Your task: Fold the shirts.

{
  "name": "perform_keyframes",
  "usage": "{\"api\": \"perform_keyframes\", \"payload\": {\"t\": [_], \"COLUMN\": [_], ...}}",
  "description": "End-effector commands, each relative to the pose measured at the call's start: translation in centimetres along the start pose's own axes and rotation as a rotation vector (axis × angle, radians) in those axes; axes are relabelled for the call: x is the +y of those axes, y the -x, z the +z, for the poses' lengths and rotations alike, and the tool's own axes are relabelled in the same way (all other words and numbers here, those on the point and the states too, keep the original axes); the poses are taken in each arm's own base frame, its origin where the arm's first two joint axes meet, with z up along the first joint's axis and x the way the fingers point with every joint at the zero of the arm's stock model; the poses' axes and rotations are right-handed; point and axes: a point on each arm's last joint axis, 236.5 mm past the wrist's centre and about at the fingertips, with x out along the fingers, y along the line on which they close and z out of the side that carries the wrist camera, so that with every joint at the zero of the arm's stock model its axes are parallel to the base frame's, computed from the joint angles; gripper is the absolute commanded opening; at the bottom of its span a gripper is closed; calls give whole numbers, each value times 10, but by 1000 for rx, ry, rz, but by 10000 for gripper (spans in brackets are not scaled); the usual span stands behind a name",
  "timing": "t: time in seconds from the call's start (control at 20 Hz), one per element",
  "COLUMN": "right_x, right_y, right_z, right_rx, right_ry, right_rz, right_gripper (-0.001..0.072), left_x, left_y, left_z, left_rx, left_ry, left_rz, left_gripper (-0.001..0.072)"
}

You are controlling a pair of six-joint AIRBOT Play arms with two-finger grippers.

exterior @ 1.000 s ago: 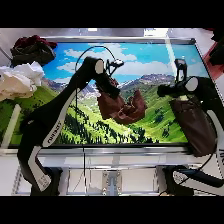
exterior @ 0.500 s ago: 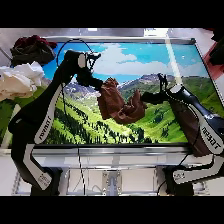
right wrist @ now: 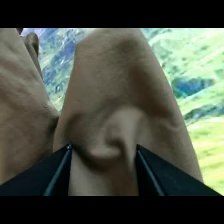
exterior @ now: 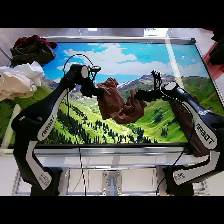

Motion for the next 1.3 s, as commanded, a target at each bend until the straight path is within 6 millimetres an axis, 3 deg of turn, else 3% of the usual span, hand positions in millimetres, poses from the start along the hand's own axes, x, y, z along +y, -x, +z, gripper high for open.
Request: {"api": "perform_keyframes", "payload": {"t": [0.0,0.1,0.15,0.3,0.35,0.4,0.45,0.55,0.6,0.9,1.05,1.15,1.25], "right_x": [9,10,10,9,10,10,10,10,12,34,29,8,-11], "right_y": [-4,-5,-5,-5,-5,-5,-5,-4,-3,33,53,83,130], "right_z": [-1,-2,-1,-1,-1,-1,0,1,4,60,60,66,78], "right_rx": [5,4,2,2,1,1,-1,-2,-6,-83,-10,21,4], "right_ry": [10,13,13,11,10,10,10,12,16,111,181,234,279], "right_rz": [14,14,13,14,15,15,14,15,19,-7,-88,-242,-422], "right_gripper": [441,422,366,365,320,180,42,38,38,36,34,34,34], "left_x": [-24,-29,-28,-17,-12,-9,-7,-6,-5,2,12,19,23], "left_y": [-16,-26,-31,-41,-42,-42,-42,-42,-42,-36,-25,-7,13], "left_z": [5,2,1,-1,0,2,4,10,15,28,33,47,63], "left_rx": [-12,5,15,26,20,15,5,-23,-40,-86,-100,-146,-201], "left_ry": [11,20,22,17,12,6,3,2,1,-20,-48,-75,-67], "left_rz": [-122,-154,-152,-117,-97,-83,-72,-67,-65,-29,24,73,103], "left_gripper": [692,692,692,692,692,689,614,116,21,18,18,17,18]}}
